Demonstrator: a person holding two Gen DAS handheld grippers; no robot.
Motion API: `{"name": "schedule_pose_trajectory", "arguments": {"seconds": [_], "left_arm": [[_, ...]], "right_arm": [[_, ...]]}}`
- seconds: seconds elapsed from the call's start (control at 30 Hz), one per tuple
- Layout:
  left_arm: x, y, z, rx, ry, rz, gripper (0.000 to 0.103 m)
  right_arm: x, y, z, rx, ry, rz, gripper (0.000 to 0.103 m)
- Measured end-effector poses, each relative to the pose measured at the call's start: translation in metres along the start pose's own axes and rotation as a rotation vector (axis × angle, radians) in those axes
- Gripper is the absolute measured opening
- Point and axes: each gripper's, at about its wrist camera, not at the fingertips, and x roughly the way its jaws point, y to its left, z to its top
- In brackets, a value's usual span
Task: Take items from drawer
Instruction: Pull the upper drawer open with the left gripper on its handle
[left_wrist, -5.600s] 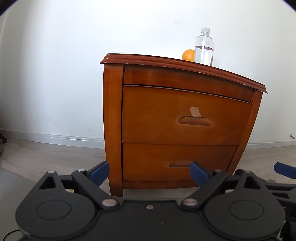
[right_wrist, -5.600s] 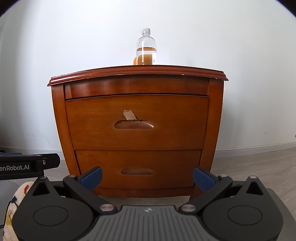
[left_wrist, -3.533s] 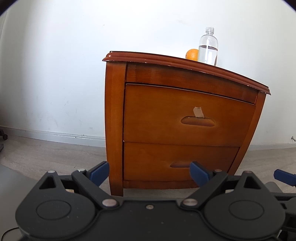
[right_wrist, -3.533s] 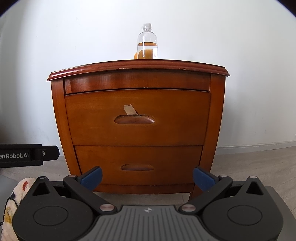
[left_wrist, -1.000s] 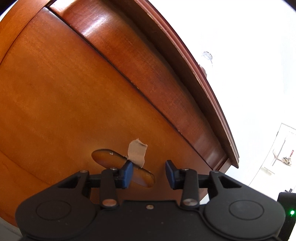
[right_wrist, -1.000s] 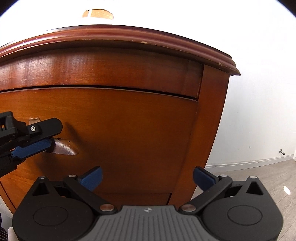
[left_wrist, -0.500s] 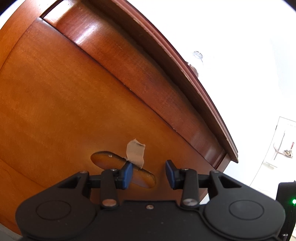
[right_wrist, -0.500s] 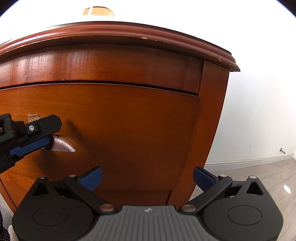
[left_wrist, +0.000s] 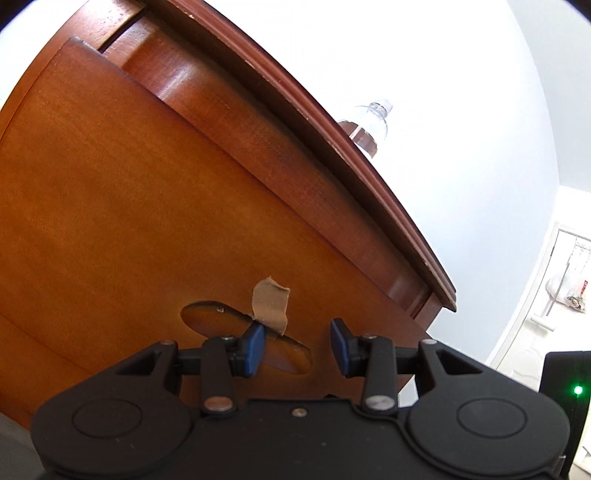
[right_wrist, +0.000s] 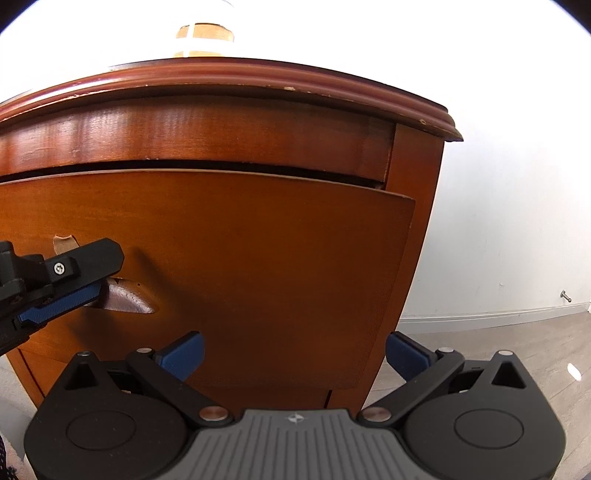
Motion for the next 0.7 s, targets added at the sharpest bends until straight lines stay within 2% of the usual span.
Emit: {"name": "schedule_pose_trajectory", "arguments": {"seconds": [0.43,0.5,0.7], "left_arm": [[-0.05,-0.021,-0.012,-0.026,0.031,-0.002,0.039],[-0.058,-0.025,-0.014,-0.021,0.034,-0.003,0.039],[-0.083,-0.033,-0.021,-0.015,0.047,-0.014,0.039]], "right_arm": [[-0.046,-0.027,-0.008,0.02,0.003,0.006,0.103],[-0.029,0.029,-0.025,0.038,0.012,0.005,0.103],[-0.035,0.024,-0.039,0.071,0.036,0.001,0.103]]}}
